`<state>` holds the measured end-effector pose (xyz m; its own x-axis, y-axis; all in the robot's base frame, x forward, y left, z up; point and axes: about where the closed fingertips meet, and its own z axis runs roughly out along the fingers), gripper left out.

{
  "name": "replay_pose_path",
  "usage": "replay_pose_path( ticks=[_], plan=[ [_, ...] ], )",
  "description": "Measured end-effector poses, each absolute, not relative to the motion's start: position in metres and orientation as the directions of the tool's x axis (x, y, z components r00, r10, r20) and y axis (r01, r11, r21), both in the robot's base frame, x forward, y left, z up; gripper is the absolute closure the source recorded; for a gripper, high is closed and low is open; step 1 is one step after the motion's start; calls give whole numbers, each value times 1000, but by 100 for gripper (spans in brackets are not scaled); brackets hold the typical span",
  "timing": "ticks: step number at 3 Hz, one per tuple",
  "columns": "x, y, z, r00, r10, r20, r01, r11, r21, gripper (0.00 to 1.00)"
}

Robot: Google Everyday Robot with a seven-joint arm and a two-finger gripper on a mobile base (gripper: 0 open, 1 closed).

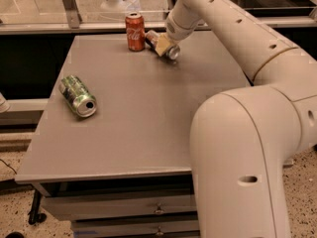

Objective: Move redbull can near coke can

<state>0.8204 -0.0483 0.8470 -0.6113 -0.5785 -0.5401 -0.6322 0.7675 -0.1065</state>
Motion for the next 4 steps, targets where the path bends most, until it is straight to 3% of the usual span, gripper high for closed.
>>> replay_pose_path(
  ticks=[3, 4],
  plan=[
    [816, -44, 841, -606, -591, -533, -652, 752, -92, 12],
    [815, -43, 841, -605, -592, -533, -655, 750, -89, 0]
  ],
)
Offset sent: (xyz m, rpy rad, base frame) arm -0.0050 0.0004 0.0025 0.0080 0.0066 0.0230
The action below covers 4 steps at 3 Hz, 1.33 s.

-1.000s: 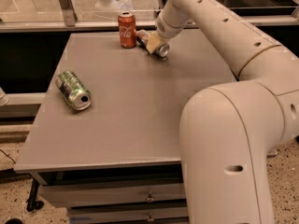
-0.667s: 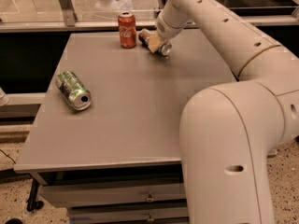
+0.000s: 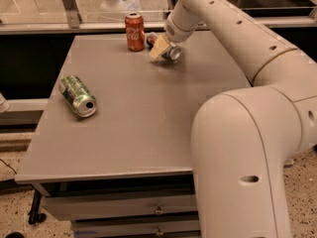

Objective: Move redbull can near coke can

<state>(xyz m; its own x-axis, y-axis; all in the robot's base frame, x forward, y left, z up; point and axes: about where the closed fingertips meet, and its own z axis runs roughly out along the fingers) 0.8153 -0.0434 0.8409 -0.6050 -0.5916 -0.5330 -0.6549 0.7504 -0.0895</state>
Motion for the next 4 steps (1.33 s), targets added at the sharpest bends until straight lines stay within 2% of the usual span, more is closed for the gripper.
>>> replay_pose_path(
  ticks=[2, 4],
  plan=[
    [810, -46, 849, -593, -582, -556, -662, 746, -75, 0],
    [791, -64, 876, -549, -534, -643, -687, 727, -17, 0]
  ],
)
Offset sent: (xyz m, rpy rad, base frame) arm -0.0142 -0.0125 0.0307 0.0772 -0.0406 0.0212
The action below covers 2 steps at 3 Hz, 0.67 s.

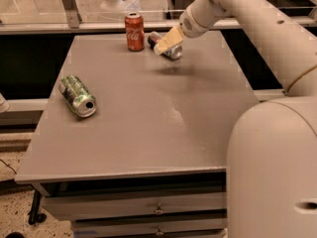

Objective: Move redbull can near coke can

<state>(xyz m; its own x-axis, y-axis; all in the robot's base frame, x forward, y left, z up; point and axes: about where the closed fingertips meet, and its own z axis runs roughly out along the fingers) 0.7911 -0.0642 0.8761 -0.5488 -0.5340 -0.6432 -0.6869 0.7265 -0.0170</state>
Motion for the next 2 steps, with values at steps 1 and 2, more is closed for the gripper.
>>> replay_pose_path(
  ticks=[1, 2],
  plan=[
    [770, -85, 886, -479, -515, -711, -733, 681, 1, 0],
    [738, -122, 881, -384, -529, -757, -790, 612, -27, 0]
  ],
)
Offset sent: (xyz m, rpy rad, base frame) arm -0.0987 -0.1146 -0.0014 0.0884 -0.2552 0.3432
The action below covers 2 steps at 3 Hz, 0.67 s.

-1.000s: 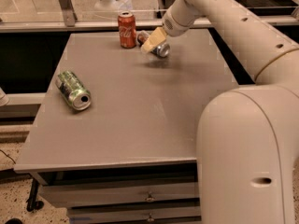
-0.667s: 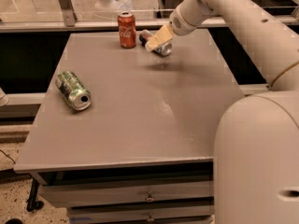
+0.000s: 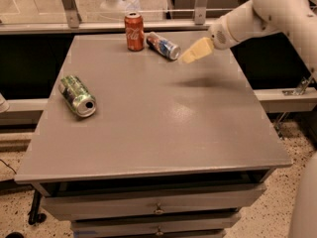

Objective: Move redbull can near coke can

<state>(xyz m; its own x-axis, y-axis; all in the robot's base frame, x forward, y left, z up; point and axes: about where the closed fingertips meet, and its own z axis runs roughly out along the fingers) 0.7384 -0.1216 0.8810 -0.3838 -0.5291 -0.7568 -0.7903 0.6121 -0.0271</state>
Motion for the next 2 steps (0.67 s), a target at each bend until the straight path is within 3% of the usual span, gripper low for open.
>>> replay_pose_path(
  ticks=[1, 2],
  plan=[
    [710, -172, 866, -310, -544, -780, -829, 557, -58, 0],
    [705, -185, 863, -240, -588, -772, -848, 514, -128, 0]
  ],
)
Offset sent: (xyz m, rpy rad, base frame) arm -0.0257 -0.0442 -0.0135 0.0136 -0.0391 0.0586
